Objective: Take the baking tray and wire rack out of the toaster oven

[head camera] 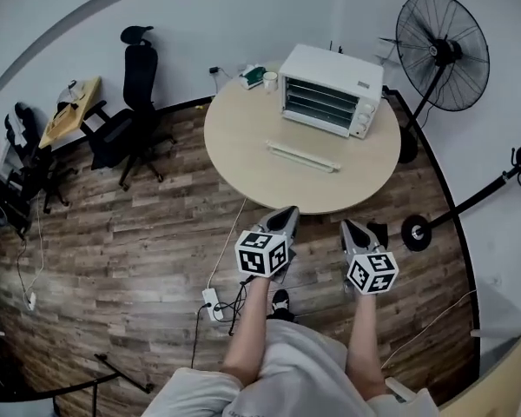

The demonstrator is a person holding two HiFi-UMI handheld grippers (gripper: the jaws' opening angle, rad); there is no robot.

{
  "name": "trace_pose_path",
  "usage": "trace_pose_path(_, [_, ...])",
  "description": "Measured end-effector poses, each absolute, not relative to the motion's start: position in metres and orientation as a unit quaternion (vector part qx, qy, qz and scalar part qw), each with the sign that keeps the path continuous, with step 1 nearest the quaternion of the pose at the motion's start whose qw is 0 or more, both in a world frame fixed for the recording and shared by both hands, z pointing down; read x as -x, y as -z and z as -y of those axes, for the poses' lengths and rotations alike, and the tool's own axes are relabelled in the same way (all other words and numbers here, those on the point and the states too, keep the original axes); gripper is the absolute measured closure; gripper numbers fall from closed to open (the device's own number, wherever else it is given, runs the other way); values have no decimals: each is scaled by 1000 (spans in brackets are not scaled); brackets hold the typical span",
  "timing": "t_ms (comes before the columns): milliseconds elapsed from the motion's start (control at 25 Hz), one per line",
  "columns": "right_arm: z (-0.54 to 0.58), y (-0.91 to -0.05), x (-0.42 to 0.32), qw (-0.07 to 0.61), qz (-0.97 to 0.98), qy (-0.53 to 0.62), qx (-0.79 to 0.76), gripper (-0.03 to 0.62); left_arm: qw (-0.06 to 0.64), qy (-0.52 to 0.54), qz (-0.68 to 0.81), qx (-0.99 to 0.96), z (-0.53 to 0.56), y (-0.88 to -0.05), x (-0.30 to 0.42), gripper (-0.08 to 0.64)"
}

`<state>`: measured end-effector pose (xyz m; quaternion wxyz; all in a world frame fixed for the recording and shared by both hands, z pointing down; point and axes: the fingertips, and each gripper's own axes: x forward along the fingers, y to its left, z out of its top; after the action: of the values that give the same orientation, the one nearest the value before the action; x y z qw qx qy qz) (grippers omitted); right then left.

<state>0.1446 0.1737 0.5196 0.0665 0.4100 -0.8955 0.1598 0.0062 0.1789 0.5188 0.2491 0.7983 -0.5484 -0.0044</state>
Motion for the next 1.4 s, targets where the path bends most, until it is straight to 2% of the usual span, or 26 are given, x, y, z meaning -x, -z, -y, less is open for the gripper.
trace_pose_path(160, [-150,-519,-130,65,891,-161,-419,597,229,-54,549,-802,-153,-530,8,505])
trace_pose_path(440, [-123,-526,-126,46,877,-177,-444,597,243,-48,548,-799,-133,-541,37,505])
trace_pose_path(840, [-99,-560,-108,75,877,-197,-431,597,282,-53,552,-783,-119,-579,56,505])
trace_pose_path(1400, [54,-551,-90,55,881,-208,-422,597,261,-64,557,-786,24,-560,56,505])
